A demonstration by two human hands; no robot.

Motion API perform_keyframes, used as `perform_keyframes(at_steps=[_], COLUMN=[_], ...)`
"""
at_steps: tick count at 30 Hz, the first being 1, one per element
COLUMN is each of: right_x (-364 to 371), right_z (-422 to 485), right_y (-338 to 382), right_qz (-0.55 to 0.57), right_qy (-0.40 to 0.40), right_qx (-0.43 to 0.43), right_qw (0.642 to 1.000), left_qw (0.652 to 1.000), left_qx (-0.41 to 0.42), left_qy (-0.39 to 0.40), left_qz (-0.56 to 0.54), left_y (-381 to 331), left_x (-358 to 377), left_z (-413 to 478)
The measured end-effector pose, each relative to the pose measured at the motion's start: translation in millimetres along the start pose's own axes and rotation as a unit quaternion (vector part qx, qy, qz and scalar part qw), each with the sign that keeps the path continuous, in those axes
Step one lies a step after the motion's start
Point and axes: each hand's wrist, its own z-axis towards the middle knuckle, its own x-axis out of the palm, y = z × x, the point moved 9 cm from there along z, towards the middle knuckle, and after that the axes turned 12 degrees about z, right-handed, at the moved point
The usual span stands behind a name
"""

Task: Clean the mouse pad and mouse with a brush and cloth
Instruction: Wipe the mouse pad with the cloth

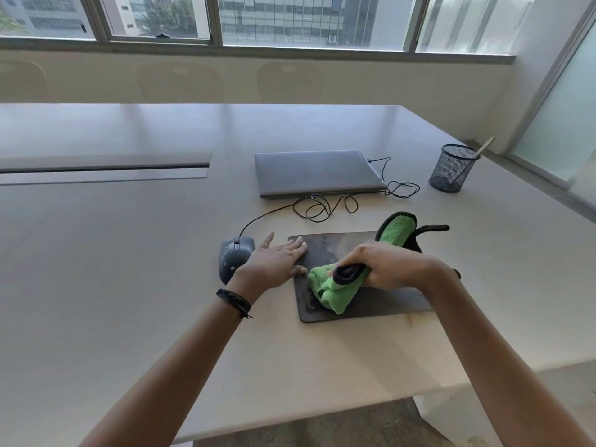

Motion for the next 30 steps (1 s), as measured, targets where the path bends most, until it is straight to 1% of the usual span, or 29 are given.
perform_keyframes(at_steps=[3, 4, 5, 6, 9, 10, 12, 18, 22, 24, 26, 28, 30], right_x=[10, 10, 8, 4, -8, -8, -1, 7, 4, -6, -25, -49, -65], right_z=[-13, -16, -17, -17, -7, -3, 4, 2, -14, -26, -31, -26, -17], right_y=[8, 11, 14, 17, 22, 22, 16, -3, -18, -29, -42, -51, -54], right_qz=[-0.011, -0.010, -0.002, 0.015, 0.074, 0.077, 0.066, 0.052, 0.025, 0.007, 0.010, 0.016, 0.015], right_qy=[0.094, 0.109, 0.107, 0.089, -0.016, -0.041, -0.056, 0.000, 0.060, 0.073, 0.044, -0.032, -0.108], right_qx=[-0.005, -0.011, -0.017, -0.026, -0.061, -0.064, -0.055, -0.019, 0.026, 0.064, 0.105, 0.121, 0.114], right_qw=[0.996, 0.994, 0.994, 0.996, 0.995, 0.994, 0.995, 0.998, 0.998, 0.995, 0.993, 0.992, 0.987], left_qw=[1.000, 1.000, 1.000, 1.000, 1.000, 1.000, 1.000, 1.000, 1.000, 1.000, 0.999, 0.999, 0.999], left_qx=[-0.001, -0.001, 0.000, -0.001, 0.002, 0.003, 0.001, -0.009, -0.010, -0.008, -0.004, -0.001, 0.002], left_qy=[0.000, 0.000, 0.001, 0.000, -0.008, -0.012, -0.015, -0.006, -0.006, -0.001, 0.009, 0.016, 0.021], left_qz=[-0.014, -0.019, -0.024, -0.027, -0.026, -0.021, -0.018, -0.029, -0.027, -0.028, -0.033, -0.029, -0.024], left_y=[0, 0, -1, -1, -1, -1, -1, 0, 0, 0, -1, -1, -2], left_x=[-1, -1, -1, -1, -1, -2, -3, -2, -2, -4, -6, -7, -7], left_z=[0, -1, -1, -2, -4, -4, -5, -2, -1, 0, 1, 1, 2])
